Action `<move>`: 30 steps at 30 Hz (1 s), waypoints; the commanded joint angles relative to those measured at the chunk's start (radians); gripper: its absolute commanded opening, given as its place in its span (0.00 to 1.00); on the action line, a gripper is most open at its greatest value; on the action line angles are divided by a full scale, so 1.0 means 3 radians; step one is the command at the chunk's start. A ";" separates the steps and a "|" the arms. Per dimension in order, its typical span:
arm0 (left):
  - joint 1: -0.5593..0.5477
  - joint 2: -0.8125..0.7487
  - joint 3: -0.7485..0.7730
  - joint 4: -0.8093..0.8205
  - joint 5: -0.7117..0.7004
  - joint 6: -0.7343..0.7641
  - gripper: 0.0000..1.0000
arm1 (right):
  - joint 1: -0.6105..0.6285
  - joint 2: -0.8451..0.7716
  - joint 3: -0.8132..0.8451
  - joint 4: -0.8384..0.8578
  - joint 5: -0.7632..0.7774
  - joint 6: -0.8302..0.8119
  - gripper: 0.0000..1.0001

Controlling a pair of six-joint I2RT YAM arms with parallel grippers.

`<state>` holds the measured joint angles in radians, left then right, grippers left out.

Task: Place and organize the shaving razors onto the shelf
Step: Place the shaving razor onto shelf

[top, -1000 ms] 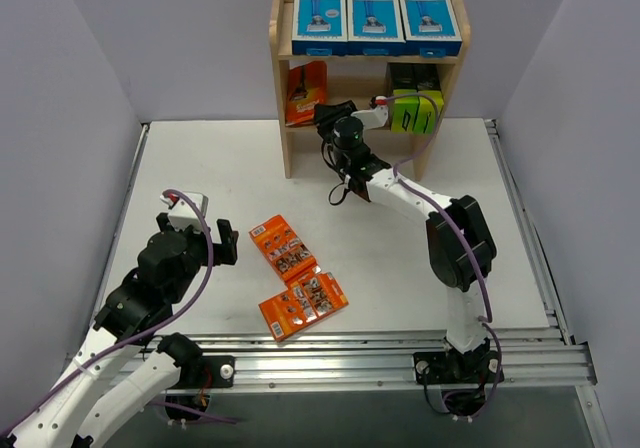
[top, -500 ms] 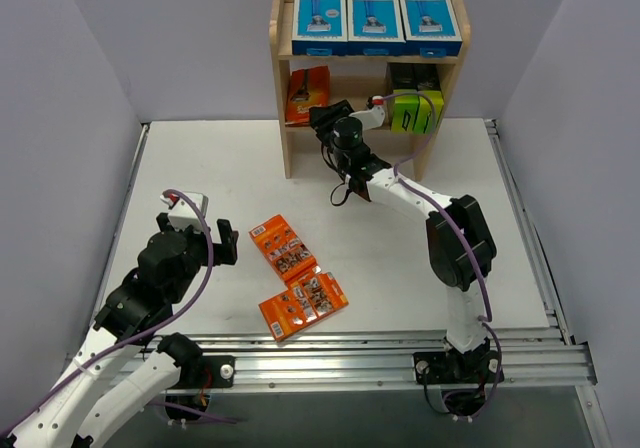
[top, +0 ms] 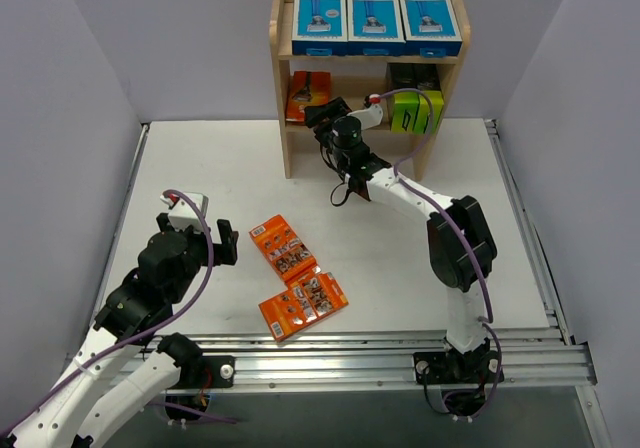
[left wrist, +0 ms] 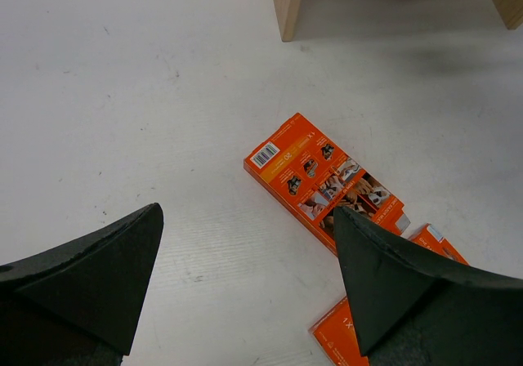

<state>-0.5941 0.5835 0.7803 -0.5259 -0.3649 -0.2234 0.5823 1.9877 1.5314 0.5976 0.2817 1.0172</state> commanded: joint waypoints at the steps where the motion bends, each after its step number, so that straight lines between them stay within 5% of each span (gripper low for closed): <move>1: -0.0014 -0.0012 0.0007 0.0163 -0.0042 0.0049 0.94 | -0.0003 -0.0239 0.0126 -0.0192 0.0068 -0.0139 0.60; 15: -0.0014 -0.0012 0.0002 0.0157 -0.0037 0.0054 0.94 | -0.0003 -0.0356 0.0188 -0.0621 0.0119 -0.0292 0.63; 30: -0.0009 -0.0002 0.0002 0.0158 -0.0011 0.0054 0.94 | 0.0017 -0.0689 0.0075 -0.0683 0.0319 -0.0696 0.54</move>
<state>-0.5941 0.5835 0.7803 -0.5259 -0.3641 -0.2230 0.5831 1.8259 1.5337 0.3847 0.3363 0.8593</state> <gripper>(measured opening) 0.941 0.538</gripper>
